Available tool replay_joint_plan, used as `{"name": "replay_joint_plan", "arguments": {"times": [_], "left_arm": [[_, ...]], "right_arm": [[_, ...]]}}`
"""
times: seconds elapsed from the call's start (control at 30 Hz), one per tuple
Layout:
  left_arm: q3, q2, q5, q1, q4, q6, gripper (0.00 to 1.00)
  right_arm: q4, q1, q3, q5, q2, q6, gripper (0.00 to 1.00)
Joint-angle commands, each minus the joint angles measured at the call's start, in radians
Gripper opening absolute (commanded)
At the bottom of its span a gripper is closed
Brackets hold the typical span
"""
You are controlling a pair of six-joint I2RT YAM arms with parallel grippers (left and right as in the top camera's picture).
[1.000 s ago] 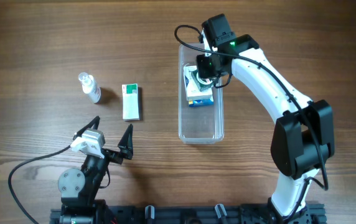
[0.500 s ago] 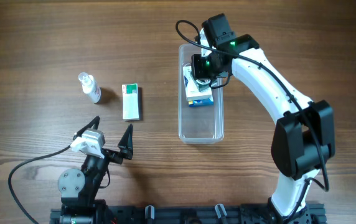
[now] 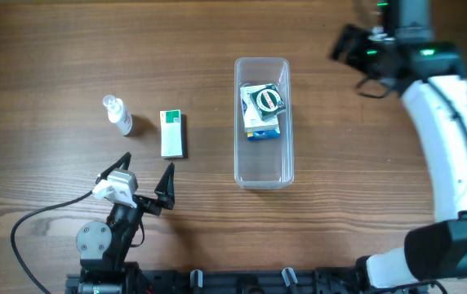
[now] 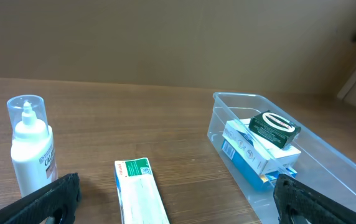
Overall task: Pack container
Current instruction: 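Lift the right arm away to the upper right corner, then reach the left gripper to the white-green Panadol box and grasp it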
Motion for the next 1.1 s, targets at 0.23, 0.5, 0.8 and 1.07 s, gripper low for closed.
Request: {"name": "replay_joint_plan", "arguments": {"times": [0.23, 0.5, 0.8, 1.07], "left_arm": [[-0.007, -0.006, -0.002, 0.008, 0.002, 0.023, 1.00], [-0.007, -0.006, -0.002, 0.008, 0.003, 0.023, 1.00], [0.027, -0.005, 0.378, 0.007, 0.105, -0.133, 1.00], [0.539, 0.326, 0.262, 0.007, -0.372, -0.028, 1.00]], "right_arm": [[-0.055, -0.336, -0.039, 0.032, 0.041, 0.080, 1.00], [-0.054, -0.336, -0.039, 0.032, 0.041, 0.081, 1.00], [-0.052, -0.336, -0.039, 0.032, 0.041, 0.081, 1.00], [-0.051, -0.336, -0.039, 0.032, 0.041, 0.081, 1.00]]}}
